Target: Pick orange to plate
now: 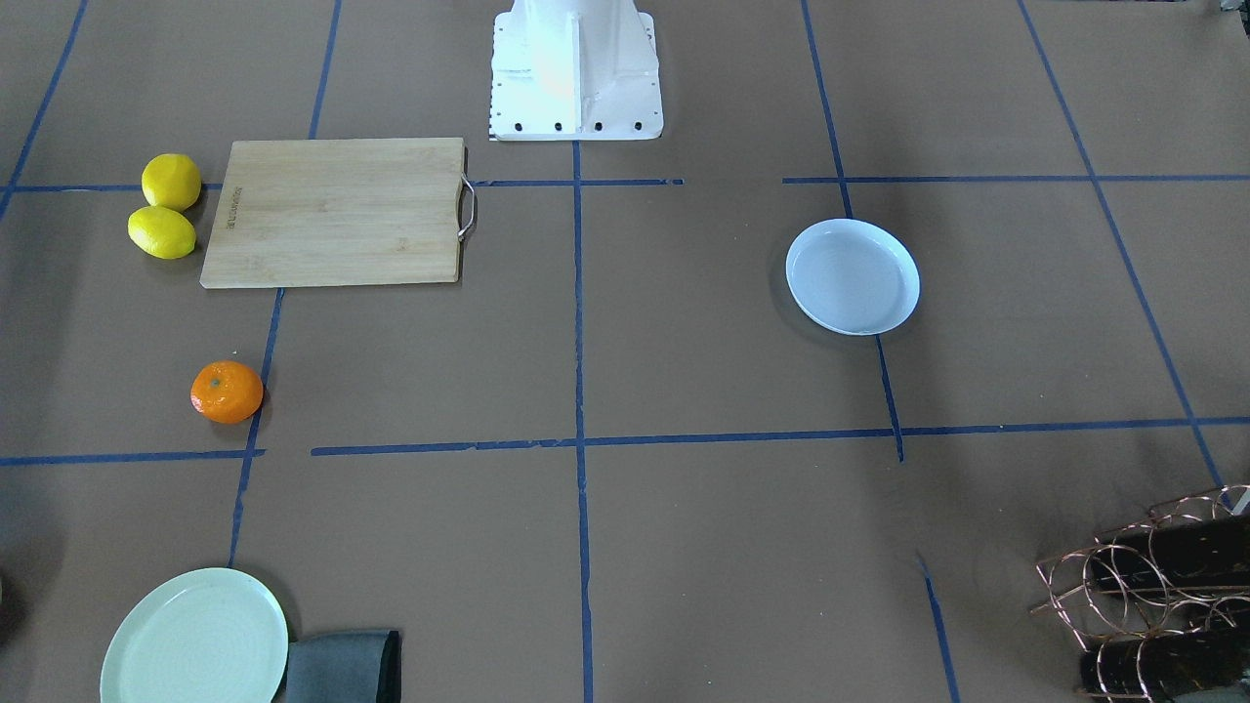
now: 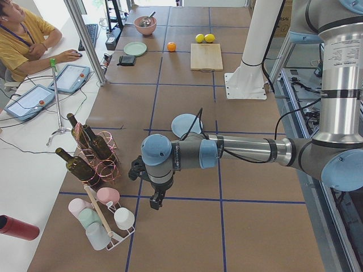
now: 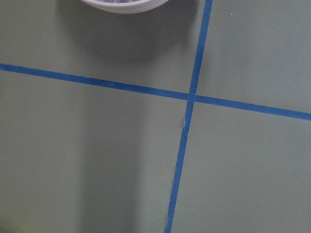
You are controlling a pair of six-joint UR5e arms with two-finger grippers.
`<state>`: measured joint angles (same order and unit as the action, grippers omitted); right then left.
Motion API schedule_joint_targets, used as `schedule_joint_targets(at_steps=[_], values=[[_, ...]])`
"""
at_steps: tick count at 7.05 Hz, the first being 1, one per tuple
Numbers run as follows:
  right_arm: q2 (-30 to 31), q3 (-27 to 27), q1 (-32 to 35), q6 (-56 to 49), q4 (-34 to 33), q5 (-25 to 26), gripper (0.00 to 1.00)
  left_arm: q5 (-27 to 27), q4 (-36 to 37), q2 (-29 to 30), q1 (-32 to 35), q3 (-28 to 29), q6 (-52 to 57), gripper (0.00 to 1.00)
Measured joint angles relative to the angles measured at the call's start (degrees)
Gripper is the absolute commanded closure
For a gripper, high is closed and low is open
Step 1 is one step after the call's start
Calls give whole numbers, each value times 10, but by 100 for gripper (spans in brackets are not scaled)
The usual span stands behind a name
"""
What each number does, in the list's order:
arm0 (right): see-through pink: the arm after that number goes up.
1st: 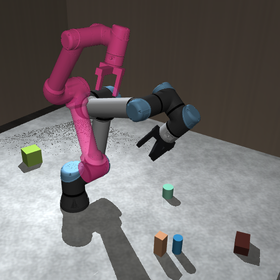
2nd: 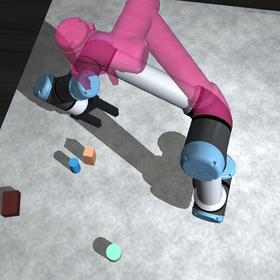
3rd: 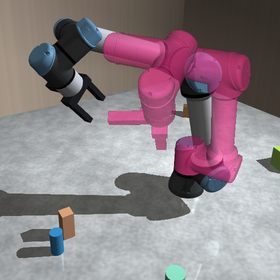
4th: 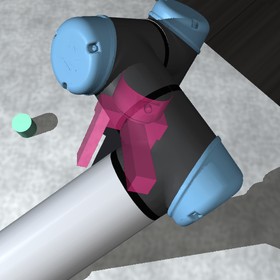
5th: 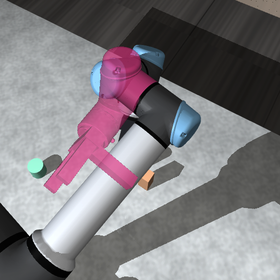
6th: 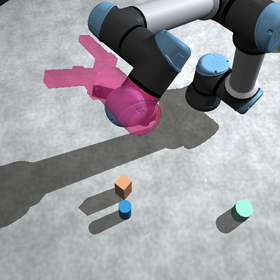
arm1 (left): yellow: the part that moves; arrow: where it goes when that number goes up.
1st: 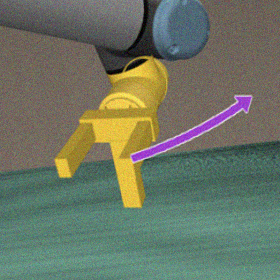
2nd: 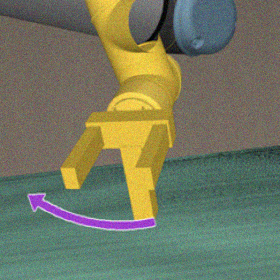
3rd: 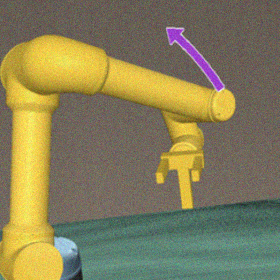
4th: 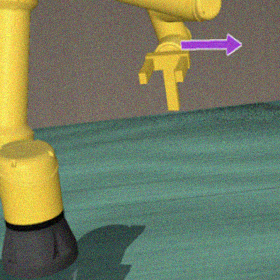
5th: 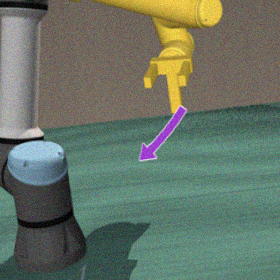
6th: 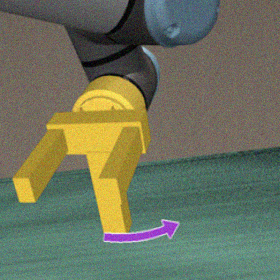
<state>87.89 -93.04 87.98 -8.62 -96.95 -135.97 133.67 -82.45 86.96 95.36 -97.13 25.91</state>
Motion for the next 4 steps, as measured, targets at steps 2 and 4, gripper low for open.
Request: schedule_joint_targets(at_steps=[2, 4], values=[[0, -2, 0, 0, 1, 1, 0, 3, 0, 2, 0, -1, -2, 0], [-1, -3, 0, 0, 1, 0, 0, 2, 1, 1, 0, -11, -2, 0]])
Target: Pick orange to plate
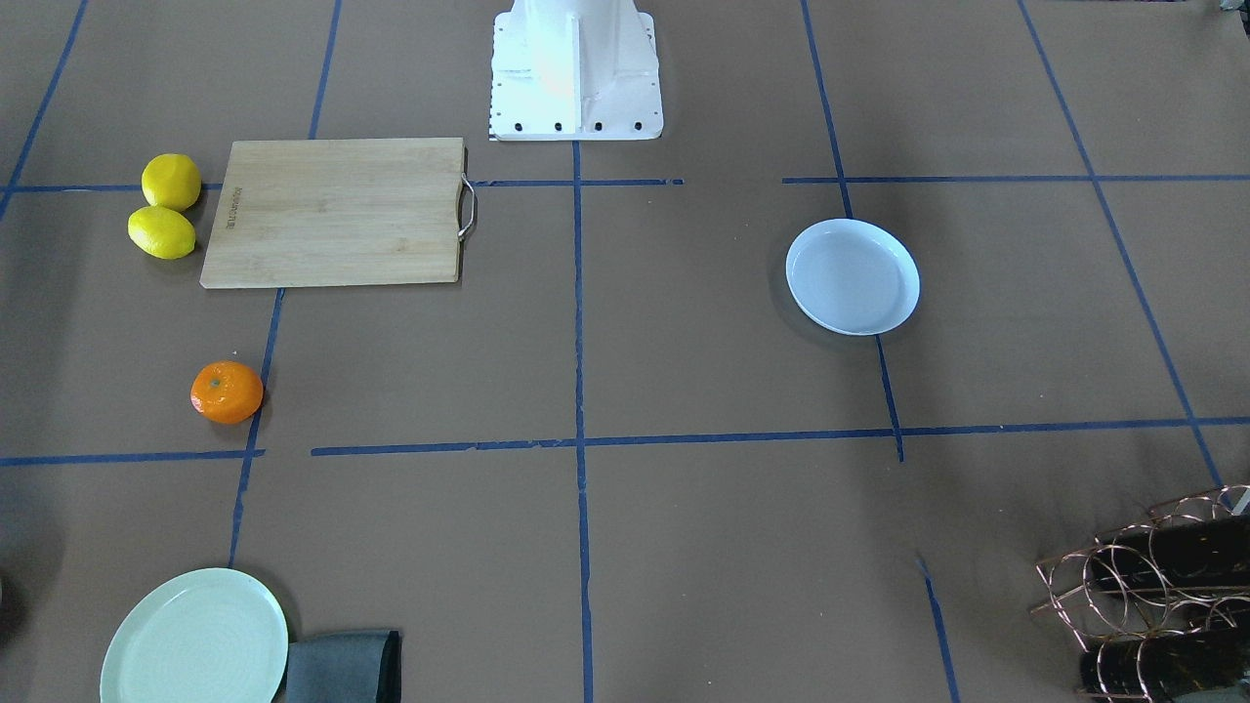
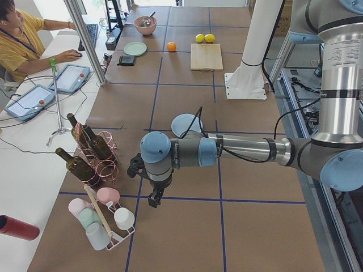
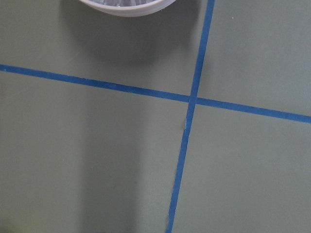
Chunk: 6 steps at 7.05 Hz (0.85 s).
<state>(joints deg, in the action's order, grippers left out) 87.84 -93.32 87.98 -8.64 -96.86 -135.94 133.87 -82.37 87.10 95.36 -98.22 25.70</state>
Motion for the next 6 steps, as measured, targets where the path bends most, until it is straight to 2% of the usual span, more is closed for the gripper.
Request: schedule_joint_targets(at_steps=[4, 6], values=[[2, 0, 0, 0, 13, -12, 0, 0, -17, -7, -1, -25, -12, 0], [9, 0, -2, -3, 45, -14, 0, 57, -61, -8, -25, -20, -45, 0]])
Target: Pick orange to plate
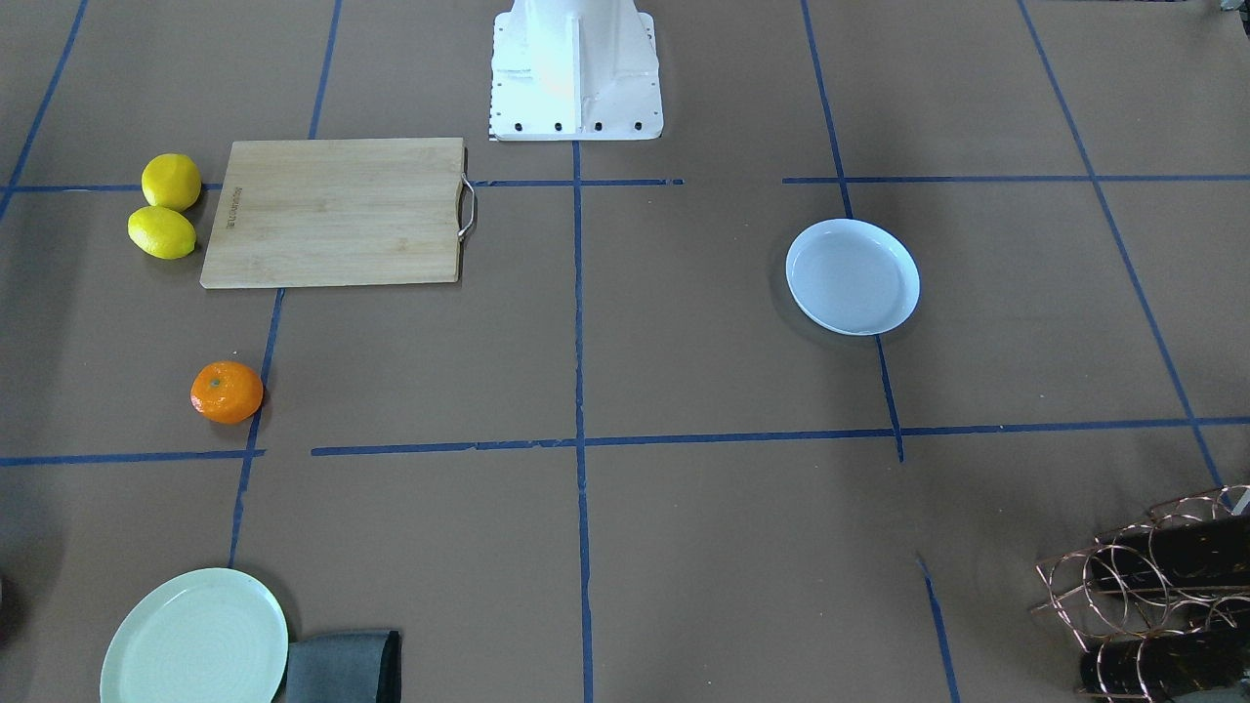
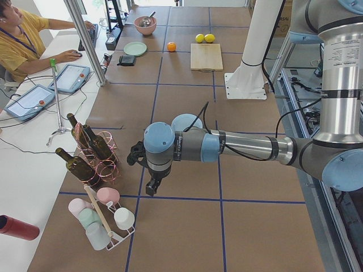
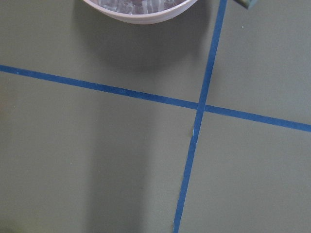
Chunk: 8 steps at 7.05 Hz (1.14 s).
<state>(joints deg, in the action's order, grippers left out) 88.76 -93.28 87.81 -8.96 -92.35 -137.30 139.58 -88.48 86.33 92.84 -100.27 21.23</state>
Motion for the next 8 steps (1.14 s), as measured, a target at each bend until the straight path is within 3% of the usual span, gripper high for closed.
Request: schedule_joint_targets(at_steps=[1, 3, 6, 8], values=[[4, 0, -3, 0, 17, -1, 0, 21, -33, 2, -45, 4, -62, 0], [8, 0, -10, 4, 34, -2, 0, 16, -163, 4, -163, 8, -285, 0], [7, -1, -13, 7, 36, -3, 0, -74, -359, 8, -362, 4, -663, 0], [9, 2, -14, 6, 35, -3, 0, -158, -403, 19, -463, 4, -814, 7]])
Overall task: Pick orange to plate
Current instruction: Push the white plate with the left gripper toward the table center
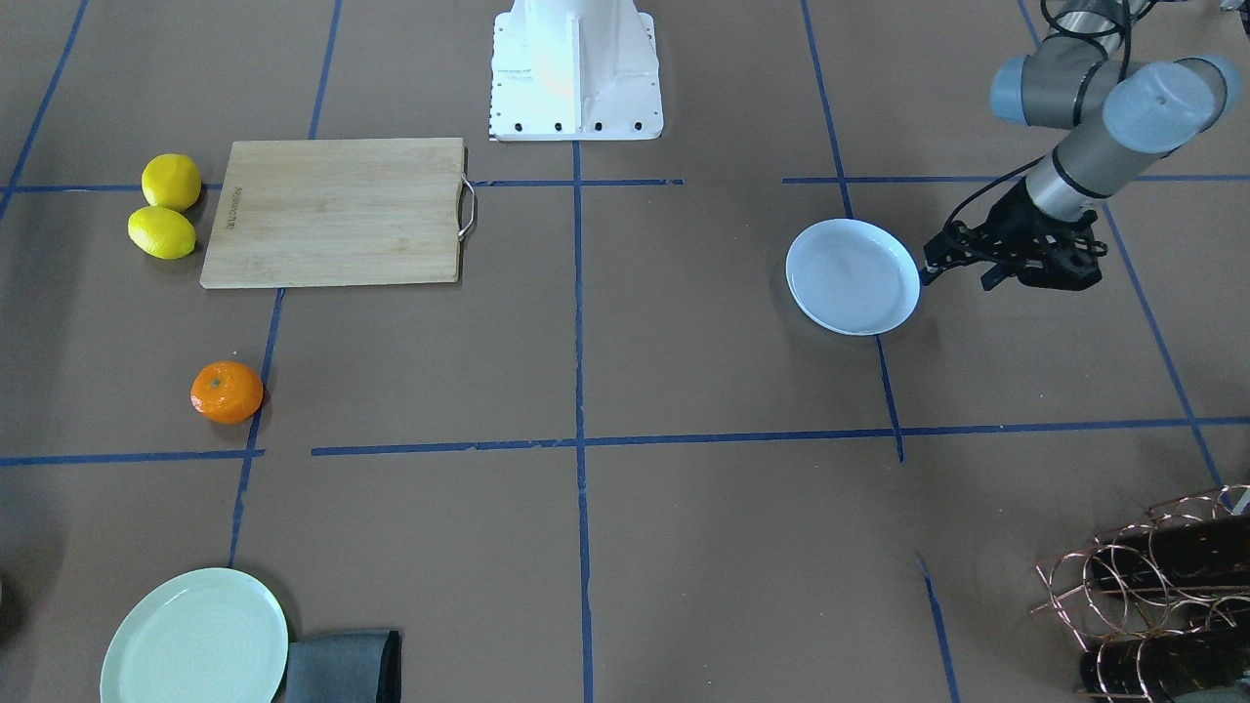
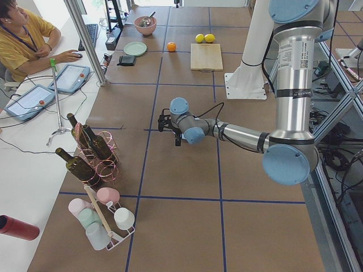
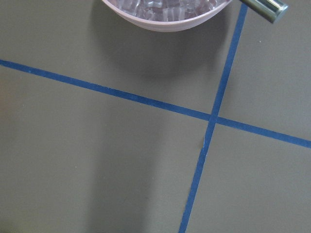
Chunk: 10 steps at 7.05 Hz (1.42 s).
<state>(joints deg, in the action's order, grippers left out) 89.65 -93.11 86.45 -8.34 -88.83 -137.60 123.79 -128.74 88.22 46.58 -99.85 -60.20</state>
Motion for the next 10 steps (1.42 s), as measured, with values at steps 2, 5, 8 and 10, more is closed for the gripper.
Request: schedule_joint_targets(at_steps=[2, 5, 8, 10], values=[[1, 2, 0, 1, 0, 0, 0, -21, -5, 4, -31, 8, -23, 42], [1, 3, 0, 1, 0, 1, 0, -24, -6, 4, -43, 16, -23, 100], [1, 4, 0, 1, 0, 1, 0, -11, -8, 14, -43, -6, -27, 100], [0, 6, 0, 1, 0, -4, 0, 35, -8, 85, -39, -34, -99, 100]])
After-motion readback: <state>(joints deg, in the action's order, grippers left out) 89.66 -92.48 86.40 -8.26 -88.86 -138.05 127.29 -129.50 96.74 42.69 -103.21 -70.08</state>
